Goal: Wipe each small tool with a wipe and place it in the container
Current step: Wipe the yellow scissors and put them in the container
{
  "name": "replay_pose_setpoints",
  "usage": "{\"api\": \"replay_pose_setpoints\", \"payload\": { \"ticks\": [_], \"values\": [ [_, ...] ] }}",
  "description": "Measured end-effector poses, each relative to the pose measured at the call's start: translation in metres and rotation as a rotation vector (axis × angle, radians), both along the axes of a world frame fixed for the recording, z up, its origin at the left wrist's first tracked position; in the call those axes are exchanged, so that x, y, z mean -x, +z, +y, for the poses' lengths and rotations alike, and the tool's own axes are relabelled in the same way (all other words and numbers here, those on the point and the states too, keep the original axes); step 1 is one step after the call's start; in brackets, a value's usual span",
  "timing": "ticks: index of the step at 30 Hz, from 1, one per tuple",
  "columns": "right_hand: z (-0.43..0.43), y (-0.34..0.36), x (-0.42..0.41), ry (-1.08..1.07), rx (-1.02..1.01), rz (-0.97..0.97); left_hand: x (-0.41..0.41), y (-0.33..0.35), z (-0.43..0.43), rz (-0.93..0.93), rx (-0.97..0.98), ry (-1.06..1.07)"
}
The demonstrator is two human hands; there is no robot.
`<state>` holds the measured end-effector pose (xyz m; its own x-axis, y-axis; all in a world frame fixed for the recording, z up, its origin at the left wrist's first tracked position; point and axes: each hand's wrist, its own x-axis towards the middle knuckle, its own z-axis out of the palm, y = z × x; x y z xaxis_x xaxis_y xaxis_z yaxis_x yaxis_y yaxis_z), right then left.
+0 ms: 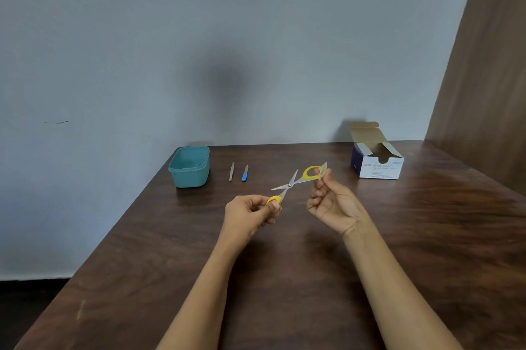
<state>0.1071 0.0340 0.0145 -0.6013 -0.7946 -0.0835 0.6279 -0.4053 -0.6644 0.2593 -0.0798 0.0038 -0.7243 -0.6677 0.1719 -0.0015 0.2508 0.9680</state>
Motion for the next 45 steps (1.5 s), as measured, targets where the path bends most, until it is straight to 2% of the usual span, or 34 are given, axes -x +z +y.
{"api": "replay_pose_setpoints", "payload": {
  "ticks": [7, 16, 23, 30, 34, 45],
  "values": [
    [-0.011, -0.002, -0.012, -0.183, -0.035, -0.088, 0.003, -0.002, 0.008, -0.047, 0.028, -0.014],
    [-0.017, -0.002, -0.023, -0.289, -0.152, -0.038, 0.007, -0.007, 0.012, -0.086, 0.077, -0.008],
    [-0.023, -0.008, -0.037, -0.247, -0.317, 0.157, 0.008, -0.007, 0.011, -0.073, 0.064, 0.029],
    [-0.026, -0.013, -0.041, -0.229, -0.347, 0.237, 0.005, -0.007, 0.009, -0.076, 0.068, 0.065],
    [-0.025, -0.014, -0.05, -0.18, -0.412, 0.407, 0.003, -0.005, 0.008, -0.044, 0.054, 0.096],
    [-0.027, -0.016, -0.048, -0.122, -0.467, 0.462, 0.001, -0.005, 0.007, -0.002, 0.014, 0.112]
  ]
}}
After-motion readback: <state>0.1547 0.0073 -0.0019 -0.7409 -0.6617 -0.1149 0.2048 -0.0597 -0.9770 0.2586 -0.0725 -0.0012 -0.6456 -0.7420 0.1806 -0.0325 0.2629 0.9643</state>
